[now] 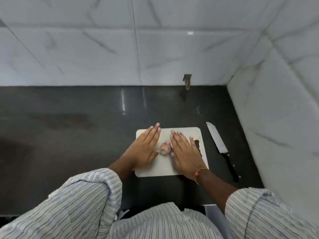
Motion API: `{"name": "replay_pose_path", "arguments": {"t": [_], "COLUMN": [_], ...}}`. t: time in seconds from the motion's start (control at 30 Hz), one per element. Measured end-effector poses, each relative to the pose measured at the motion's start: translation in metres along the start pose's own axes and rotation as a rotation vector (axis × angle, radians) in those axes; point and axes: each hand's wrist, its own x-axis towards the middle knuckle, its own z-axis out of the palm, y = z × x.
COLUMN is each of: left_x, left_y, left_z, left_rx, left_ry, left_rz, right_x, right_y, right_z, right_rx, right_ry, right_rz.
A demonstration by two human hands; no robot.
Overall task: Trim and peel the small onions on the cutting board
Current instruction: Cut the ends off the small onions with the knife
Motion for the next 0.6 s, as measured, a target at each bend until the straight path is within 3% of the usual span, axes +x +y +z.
{"name": "replay_pose_path", "arguments": {"t": [0.17,0.4,0.6], "left_x": [-0.001,0.018,0.002], "left_y": [0.014,0.012,-0.019], "left_z": [0.026,0.043,0.039], "left_rx": [-0.326,-0.531,-0.569], "left_ry": [-0.177,-0.065,-0.074], "left_rz": [-0.167,-0.263,-0.248], "right_x": [-0.007,0.010,0.020], "right_y": [-0.002,-0.006,-0.022], "right_z": [0.015,0.019,0.025], "right_rx": [-0.027,-0.029,0.079], "right_ry": [-0.032,0.100,0.157], "right_rz": [0.020,0.045,0.060]}}
